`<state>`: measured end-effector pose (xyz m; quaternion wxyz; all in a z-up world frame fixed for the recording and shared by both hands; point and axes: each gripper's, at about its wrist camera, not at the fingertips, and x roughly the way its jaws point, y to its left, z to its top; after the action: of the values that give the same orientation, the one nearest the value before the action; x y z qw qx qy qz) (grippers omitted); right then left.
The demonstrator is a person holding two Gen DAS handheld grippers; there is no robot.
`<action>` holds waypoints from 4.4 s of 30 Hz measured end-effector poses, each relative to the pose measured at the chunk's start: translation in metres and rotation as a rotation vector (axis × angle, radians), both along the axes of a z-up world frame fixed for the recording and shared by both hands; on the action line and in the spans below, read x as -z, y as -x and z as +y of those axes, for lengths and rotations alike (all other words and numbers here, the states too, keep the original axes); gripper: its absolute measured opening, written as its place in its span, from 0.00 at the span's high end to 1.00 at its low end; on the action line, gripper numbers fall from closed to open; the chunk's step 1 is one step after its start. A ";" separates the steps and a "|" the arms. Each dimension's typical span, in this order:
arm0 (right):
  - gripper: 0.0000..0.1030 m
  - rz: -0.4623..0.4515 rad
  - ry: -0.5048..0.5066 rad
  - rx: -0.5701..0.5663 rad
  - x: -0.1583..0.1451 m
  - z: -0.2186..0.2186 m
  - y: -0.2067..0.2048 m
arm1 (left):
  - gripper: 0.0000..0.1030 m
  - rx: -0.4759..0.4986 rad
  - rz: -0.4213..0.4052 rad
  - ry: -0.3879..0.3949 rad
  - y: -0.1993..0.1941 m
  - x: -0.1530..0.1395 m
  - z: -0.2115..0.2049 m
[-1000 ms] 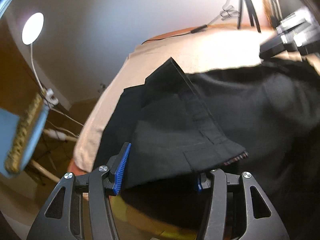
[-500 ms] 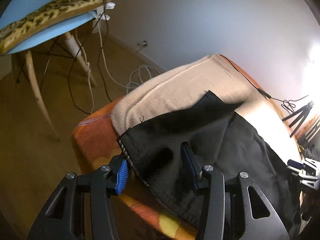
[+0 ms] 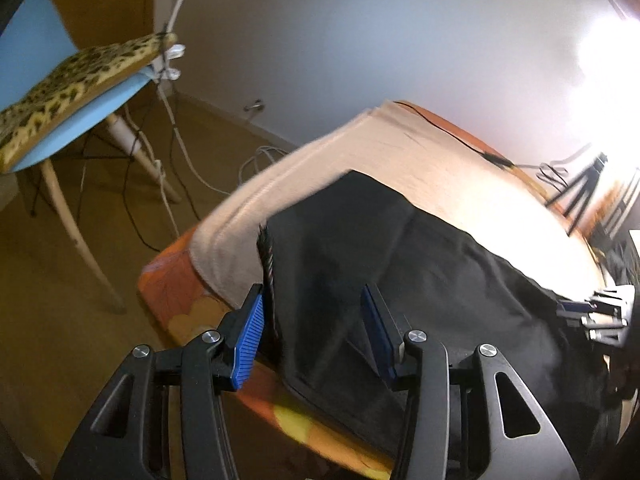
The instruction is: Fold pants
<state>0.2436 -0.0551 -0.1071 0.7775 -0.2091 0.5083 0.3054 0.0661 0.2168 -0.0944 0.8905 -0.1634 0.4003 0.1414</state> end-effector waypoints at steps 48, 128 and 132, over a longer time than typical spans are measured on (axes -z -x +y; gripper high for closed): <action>0.65 -0.094 -0.205 0.358 -0.064 -0.181 0.048 | 0.53 0.494 -0.018 -0.075 0.006 -0.026 -0.181; 0.93 0.093 -0.433 0.721 -0.043 -0.305 0.249 | 0.52 0.972 -0.078 0.017 0.062 -0.047 -0.313; 0.93 0.172 -0.470 0.747 -0.014 -0.306 0.251 | 0.52 0.820 -0.053 -0.158 0.038 -0.037 -0.277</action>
<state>-0.0076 -0.3608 -0.0934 0.8157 0.1974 0.5286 0.1274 0.0282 -0.0601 -0.0576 0.8930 0.0746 0.3969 -0.1987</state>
